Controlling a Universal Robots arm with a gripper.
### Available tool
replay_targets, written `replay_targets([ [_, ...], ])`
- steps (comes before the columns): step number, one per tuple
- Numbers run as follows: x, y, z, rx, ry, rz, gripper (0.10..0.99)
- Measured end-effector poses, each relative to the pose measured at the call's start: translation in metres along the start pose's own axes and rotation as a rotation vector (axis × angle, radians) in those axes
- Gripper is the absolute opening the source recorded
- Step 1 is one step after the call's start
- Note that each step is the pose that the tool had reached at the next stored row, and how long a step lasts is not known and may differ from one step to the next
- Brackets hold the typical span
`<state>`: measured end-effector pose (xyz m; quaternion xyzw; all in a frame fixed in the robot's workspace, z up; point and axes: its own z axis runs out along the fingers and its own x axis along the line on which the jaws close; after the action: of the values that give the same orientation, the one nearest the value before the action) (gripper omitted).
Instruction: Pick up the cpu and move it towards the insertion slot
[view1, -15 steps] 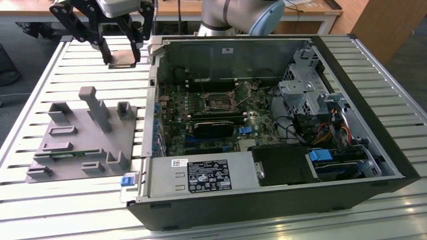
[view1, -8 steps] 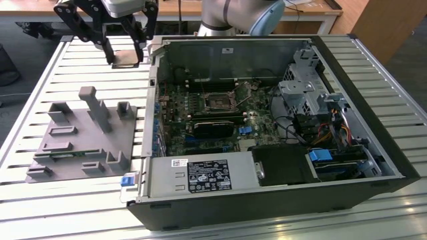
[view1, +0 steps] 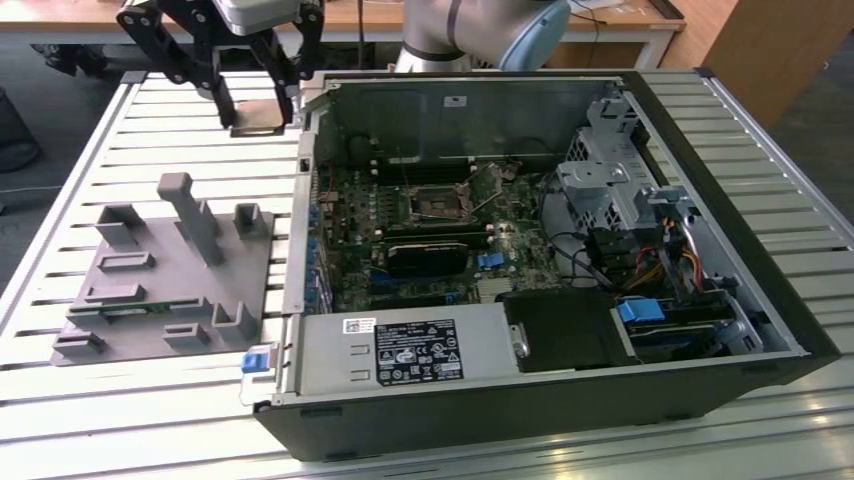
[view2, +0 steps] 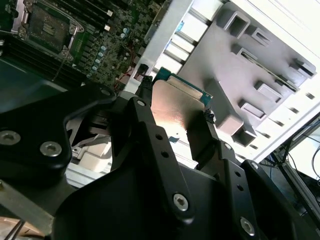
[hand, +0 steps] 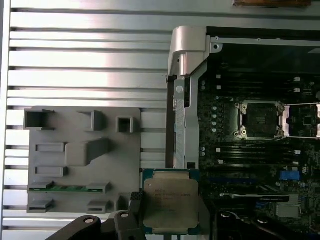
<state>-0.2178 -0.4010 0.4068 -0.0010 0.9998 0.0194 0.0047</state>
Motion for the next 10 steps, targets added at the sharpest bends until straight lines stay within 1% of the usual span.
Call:
replay_targets([
  [10,-0.0074,0.0005,0.0001,0.000,0.0000,0.000,0.529],
])
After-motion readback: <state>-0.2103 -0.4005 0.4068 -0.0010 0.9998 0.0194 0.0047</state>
